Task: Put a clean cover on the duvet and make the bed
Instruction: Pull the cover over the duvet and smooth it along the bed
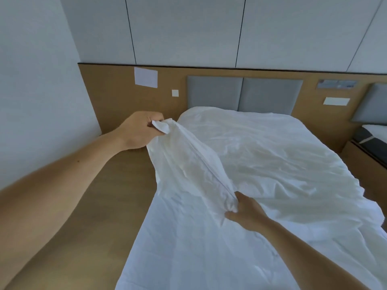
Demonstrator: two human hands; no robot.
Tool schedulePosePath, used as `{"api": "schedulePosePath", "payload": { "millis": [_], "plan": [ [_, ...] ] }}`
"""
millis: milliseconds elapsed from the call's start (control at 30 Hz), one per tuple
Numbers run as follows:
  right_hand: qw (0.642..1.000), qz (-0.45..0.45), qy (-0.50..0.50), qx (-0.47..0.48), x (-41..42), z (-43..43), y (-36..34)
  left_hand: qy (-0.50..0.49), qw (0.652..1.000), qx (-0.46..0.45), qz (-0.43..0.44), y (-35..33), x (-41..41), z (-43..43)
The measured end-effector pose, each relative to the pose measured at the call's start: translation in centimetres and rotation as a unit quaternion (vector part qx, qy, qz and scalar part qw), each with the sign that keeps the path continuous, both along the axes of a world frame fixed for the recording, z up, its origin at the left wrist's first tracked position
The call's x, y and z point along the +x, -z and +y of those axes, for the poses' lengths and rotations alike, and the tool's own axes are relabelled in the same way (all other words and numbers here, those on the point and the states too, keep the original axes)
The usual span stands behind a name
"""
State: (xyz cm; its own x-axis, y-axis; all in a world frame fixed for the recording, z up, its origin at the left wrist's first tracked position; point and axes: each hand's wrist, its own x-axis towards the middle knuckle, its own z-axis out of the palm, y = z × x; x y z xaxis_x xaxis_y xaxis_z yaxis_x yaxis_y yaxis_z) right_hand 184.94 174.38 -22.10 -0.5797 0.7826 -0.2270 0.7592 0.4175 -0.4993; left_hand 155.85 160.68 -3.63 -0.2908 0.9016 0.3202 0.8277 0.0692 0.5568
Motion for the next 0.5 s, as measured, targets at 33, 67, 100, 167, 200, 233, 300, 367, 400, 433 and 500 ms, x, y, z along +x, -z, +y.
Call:
{"api": "schedulePosePath", "payload": {
  "millis": [33,67,100,167,200,233,300,367,400,433,500],
  "plan": [
    [1.0,-0.001,-0.006,-0.009,0.3,0.6,0.7,-0.018,1.0,-0.015,-0.003,1.0,-0.5,-0.1],
    [1.0,-0.003,-0.018,-0.017,0.6,1.2,1.1,-0.035,0.999,-0.04,-0.008,2.2,-1.2,-0.3],
    [0.999,-0.009,-0.031,-0.019,0.9,1.7,1.2,-0.047,0.996,-0.072,-0.012,3.4,-2.1,-0.5],
    [0.998,-0.014,-0.054,0.011,1.0,3.0,0.6,-0.074,0.988,-0.135,-0.016,5.7,-3.9,-1.2],
    [0.997,-0.005,-0.062,0.043,0.9,3.8,-0.1,-0.092,0.983,-0.156,-0.013,6.7,-4.7,-1.4],
    [0.994,0.017,-0.061,0.085,0.6,4.7,-0.9,-0.11,0.98,-0.166,-0.01,7.6,-5.3,-1.5],
    [0.98,0.091,-0.026,0.177,-0.6,6.4,-2.7,-0.136,0.978,-0.16,-0.015,9.1,-6.3,-1.1],
    [0.96,0.141,0.017,0.24,-1.9,7.6,-3.8,-0.153,0.979,-0.136,-0.019,9.7,-7.1,0.0],
    [0.958,0.135,0.033,0.251,-2.4,8.1,-3.8,-0.154,0.981,-0.118,-0.017,9.8,-7.4,0.7],
    [0.961,0.103,0.035,0.253,-2.6,8.6,-3.4,-0.148,0.984,-0.096,-0.014,9.8,-7.7,1.5],
    [0.977,0.013,0.006,0.214,-2.7,9.2,-1.9,-0.117,0.992,-0.054,-0.007,9.9,-8.3,2.7]
  ]
}}
